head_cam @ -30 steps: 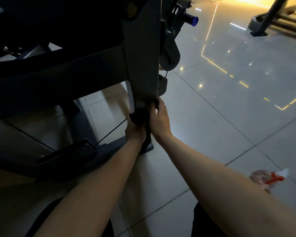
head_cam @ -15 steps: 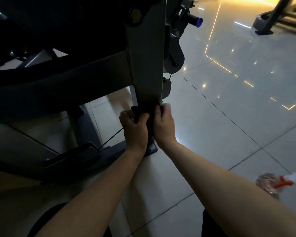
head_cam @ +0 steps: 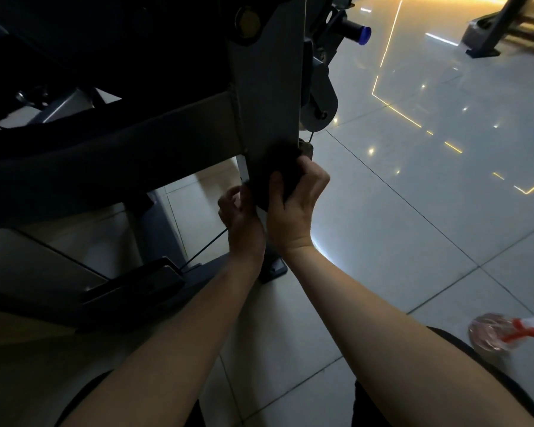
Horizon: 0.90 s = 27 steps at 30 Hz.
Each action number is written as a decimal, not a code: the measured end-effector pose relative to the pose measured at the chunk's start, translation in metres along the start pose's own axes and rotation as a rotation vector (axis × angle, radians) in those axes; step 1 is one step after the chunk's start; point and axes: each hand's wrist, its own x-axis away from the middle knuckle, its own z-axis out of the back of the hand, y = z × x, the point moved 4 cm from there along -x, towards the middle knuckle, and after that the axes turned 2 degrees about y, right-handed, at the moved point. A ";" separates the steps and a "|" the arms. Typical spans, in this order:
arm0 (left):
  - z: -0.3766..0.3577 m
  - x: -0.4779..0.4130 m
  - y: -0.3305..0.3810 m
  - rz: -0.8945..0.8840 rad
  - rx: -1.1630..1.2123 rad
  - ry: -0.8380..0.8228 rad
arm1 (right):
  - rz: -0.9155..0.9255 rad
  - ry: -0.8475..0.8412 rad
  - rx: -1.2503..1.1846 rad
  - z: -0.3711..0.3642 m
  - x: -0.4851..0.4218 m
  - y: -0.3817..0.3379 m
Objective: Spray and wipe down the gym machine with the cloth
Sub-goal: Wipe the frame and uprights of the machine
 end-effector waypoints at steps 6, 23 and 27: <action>-0.005 0.006 -0.004 -0.013 0.038 -0.001 | -0.316 -0.124 0.017 0.003 0.028 0.034; -0.003 0.003 -0.024 0.169 0.041 -0.023 | -0.189 0.014 0.118 0.001 0.019 0.015; 0.000 0.007 -0.017 0.163 0.006 -0.063 | -0.433 -0.083 0.072 -0.007 0.041 0.040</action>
